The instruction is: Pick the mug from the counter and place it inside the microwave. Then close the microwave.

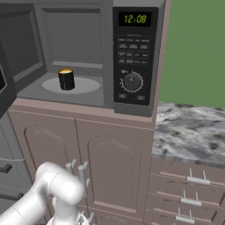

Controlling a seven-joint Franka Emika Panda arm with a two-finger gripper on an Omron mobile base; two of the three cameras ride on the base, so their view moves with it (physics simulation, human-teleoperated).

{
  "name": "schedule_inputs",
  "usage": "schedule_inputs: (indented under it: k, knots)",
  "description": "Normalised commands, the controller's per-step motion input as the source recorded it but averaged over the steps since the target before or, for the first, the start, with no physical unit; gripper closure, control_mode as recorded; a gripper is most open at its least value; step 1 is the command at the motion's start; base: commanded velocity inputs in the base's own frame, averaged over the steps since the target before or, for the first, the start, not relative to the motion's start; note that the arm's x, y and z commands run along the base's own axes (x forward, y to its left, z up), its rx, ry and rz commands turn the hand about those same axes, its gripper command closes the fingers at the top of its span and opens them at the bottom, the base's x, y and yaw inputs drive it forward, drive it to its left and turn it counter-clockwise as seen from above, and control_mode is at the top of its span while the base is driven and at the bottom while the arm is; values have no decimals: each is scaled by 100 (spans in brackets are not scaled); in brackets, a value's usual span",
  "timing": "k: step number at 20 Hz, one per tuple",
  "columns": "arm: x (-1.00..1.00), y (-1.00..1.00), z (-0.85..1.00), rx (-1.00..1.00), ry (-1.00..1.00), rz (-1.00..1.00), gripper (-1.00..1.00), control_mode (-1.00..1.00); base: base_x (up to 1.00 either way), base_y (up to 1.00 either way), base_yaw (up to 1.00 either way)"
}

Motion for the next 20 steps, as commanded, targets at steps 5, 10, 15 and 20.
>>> schedule_inputs:
  k: [5,10,15,20]
  knots:
    - [8,-100,11,9,8,2,-100,-100,0,0,0]
    - [21,-100,6,8,9,2,-100,-100,0,0,0]
    - [33,-90,2,9,3,7,-100,-100,0,0,0]
    - [74,-76,2,8,1,15,-100,-100,0,0,0]
